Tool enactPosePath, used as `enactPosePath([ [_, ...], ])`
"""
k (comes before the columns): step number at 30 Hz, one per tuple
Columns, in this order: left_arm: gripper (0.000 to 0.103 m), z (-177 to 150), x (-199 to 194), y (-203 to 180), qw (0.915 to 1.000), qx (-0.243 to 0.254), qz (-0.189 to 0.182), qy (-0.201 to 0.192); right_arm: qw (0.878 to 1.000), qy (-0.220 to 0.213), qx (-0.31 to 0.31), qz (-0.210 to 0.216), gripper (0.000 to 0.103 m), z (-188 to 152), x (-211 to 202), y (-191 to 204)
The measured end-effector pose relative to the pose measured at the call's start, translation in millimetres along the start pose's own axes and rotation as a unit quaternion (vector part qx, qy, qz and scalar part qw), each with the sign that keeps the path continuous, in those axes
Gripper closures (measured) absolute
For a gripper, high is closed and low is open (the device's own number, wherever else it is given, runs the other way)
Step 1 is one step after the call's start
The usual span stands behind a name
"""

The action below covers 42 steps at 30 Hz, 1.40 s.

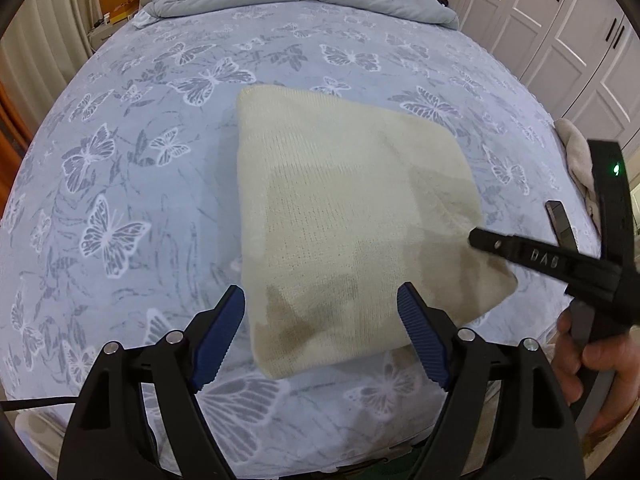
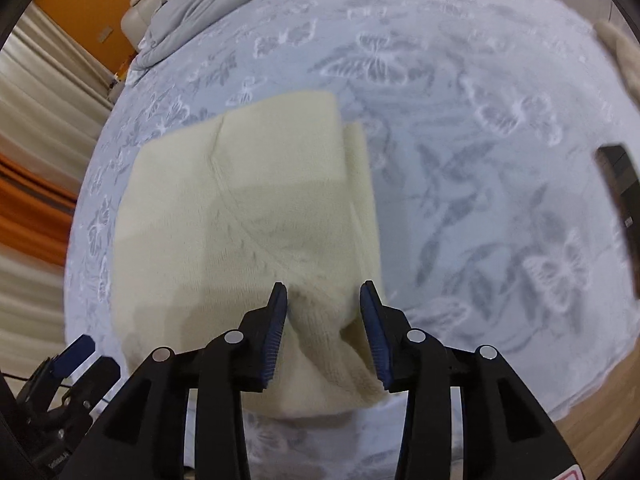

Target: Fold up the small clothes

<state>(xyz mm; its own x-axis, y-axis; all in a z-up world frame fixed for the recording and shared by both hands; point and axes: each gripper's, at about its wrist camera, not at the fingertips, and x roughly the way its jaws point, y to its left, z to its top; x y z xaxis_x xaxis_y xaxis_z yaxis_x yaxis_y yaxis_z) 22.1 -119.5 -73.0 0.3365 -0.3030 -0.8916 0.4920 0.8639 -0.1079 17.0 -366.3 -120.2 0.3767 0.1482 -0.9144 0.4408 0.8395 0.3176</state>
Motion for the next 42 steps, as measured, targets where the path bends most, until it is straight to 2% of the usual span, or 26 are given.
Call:
enactPosePath([
  [1, 0.027, 0.0, 1.5, -0.4, 1.0000, 0.000, 0.001, 0.001, 1.000, 0.003, 0.001, 0.004, 0.065, -3.3, 1.6, -0.1],
  [2, 0.027, 0.2, 3.6, -1.1, 1.0000, 0.000, 0.002, 0.004, 1.000, 0.003, -0.003, 0.006, 0.071, -3.6, 6.2, 2.3],
  [3, 0.027, 0.6, 5.0, -1.4, 1.0000, 0.000, 0.003, 0.005, 1.000, 0.004, -0.010, 0.005, 0.082, -3.3, 9.7, 4.8],
  [4, 0.027, 0.7, 6.1, -1.5, 1.0000, 0.000, 0.004, 0.006, 1.000, 0.004, -0.014, 0.004, 0.085, -2.1, 11.4, 7.1],
  [9, 0.027, 2.6, 5.5, 3.7, 1.0000, -0.002, 0.009, -0.002, 0.998, -0.064, 0.004, 0.028, 0.087, -1.5, -28.7, 2.5],
  [10, 0.027, 3.3, 7.9, 5.9, 0.9999, -0.002, 0.013, -0.004, 0.999, -0.050, 0.007, 0.016, 0.086, -3.3, -19.9, -3.5],
  [12, 0.027, 4.9, 16.0, 8.6, 0.9998, -0.006, 0.017, 0.005, 1.000, 0.006, 0.001, 0.001, 0.085, -8.2, 14.0, -12.3],
  [14, 0.027, 7.4, 24.6, 11.6, 0.9996, -0.017, 0.012, 0.018, 1.000, 0.002, 0.010, 0.011, 0.083, -3.0, 11.8, -9.8],
  [17, 0.024, 11.7, 24.8, 15.5, 0.9994, -0.031, 0.001, 0.015, 1.000, -0.025, 0.007, 0.001, 0.059, 2.5, -7.4, 2.6],
  [18, 0.017, 13.1, 24.6, 17.0, 0.9993, -0.036, -0.005, 0.013, 0.999, -0.032, 0.017, 0.007, 0.043, 3.6, -11.1, 2.4],
  [19, 0.013, 15.6, 25.9, 19.7, 0.9986, -0.048, -0.015, 0.012, 0.999, -0.036, 0.023, 0.006, 0.033, 4.3, -11.4, 1.4],
  [21, 0.012, 19.8, 32.4, 24.0, 0.9966, -0.070, -0.038, 0.017, 0.999, -0.031, 0.031, -0.003, 0.033, 5.2, -3.4, -1.5],
  [23, 0.012, 24.5, 44.9, 31.4, 0.9925, -0.102, -0.062, 0.027, 0.999, 0.000, 0.038, 0.004, 0.032, 6.6, 15.5, -10.3],
  [25, 0.012, 29.0, 58.5, 39.3, 0.9884, -0.130, -0.072, 0.030, 0.998, 0.017, 0.056, 0.029, 0.022, 4.9, 29.7, -18.2],
  [30, 0.005, 32.6, 86.6, 53.1, 0.9788, -0.173, -0.101, 0.044, 0.988, 0.031, 0.108, 0.102, 0.005, 4.2, 50.5, -35.3],
  [31, 0.005, 32.8, 92.6, 54.6, 0.9756, -0.183, -0.112, 0.046, 0.987, 0.033, 0.110, 0.113, 0.005, 5.7, 52.9, -34.4],
  [36, 0.005, 33.2, 106.6, 58.7, 0.9657, -0.214, -0.134, 0.061, 0.990, 0.021, 0.079, 0.114, 0.005, 6.1, 58.6, -16.4],
  [38, 0.005, 34.1, 105.0, 56.5, 0.9670, -0.209, -0.131, 0.065, 0.991, 0.013, 0.067, 0.119, 0.014, 6.2, 57.3, -13.4],
  [40, 0.011, 35.6, 100.2, 52.8, 0.9708, -0.196, -0.121, 0.066, 0.991, -0.003, 0.052, 0.121, 0.056, 9.2, 53.3, -8.6],
  [41, 0.020, 38.2, 94.1, 48.0, 0.9735, -0.188, -0.114, 0.062, 0.991, -0.017, 0.046, 0.127, 0.064, 10.6, 47.7, -7.5],
  [42, 0.031, 40.2, 86.4, 44.4, 0.9760, -0.179, -0.110, 0.056, 0.989, -0.027, 0.042, 0.136, 0.068, 11.5, 41.7, -7.5],
])
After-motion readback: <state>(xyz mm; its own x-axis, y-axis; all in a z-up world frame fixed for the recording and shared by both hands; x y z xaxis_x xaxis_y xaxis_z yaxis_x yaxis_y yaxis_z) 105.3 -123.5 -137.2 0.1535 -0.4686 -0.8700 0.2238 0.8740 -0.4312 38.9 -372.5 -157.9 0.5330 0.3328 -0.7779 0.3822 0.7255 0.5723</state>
